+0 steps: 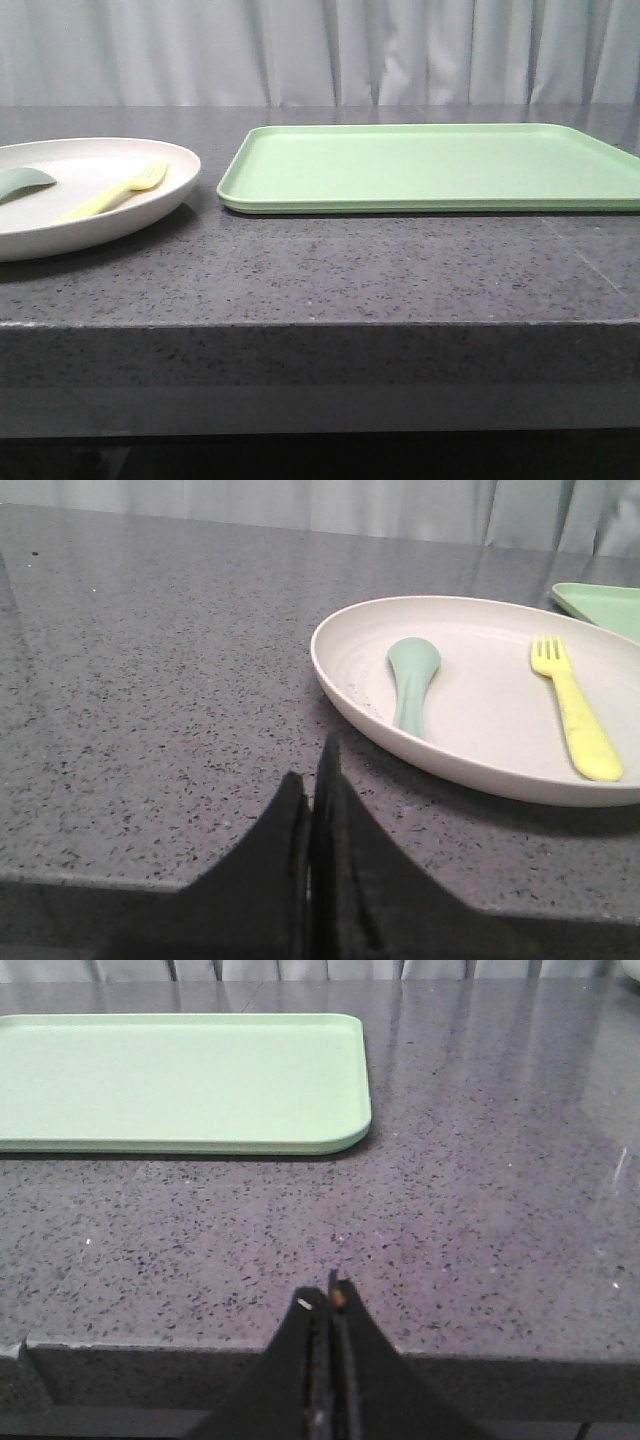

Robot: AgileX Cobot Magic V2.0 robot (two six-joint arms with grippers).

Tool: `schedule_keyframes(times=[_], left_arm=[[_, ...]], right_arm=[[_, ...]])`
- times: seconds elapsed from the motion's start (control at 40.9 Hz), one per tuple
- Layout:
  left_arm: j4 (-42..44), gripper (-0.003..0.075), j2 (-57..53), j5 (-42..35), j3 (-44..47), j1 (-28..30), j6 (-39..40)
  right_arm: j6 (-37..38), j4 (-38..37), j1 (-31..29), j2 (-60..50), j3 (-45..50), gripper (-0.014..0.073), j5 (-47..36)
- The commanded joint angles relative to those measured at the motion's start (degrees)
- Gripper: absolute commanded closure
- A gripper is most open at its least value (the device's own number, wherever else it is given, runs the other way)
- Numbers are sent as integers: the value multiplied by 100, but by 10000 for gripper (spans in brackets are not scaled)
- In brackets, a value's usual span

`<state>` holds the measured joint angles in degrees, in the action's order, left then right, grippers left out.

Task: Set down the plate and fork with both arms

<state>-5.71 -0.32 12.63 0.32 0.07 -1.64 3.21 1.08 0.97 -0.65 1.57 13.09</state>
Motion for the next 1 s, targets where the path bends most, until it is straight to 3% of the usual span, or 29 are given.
schedule_keyframes(times=[0.0,0.709,0.978], left_arm=[[-4,738,-116,-463,8,13,-7],[46,738,-116,-486,8,13,-7],[1659,738,-116,-790,8,13,-7]], right_arm=[[-65,-8,-29,-98,-20,663,-422],[-65,-8,-29,-98,-20,663,-445],[-65,-8,-29,-98,-20,663,-723]])
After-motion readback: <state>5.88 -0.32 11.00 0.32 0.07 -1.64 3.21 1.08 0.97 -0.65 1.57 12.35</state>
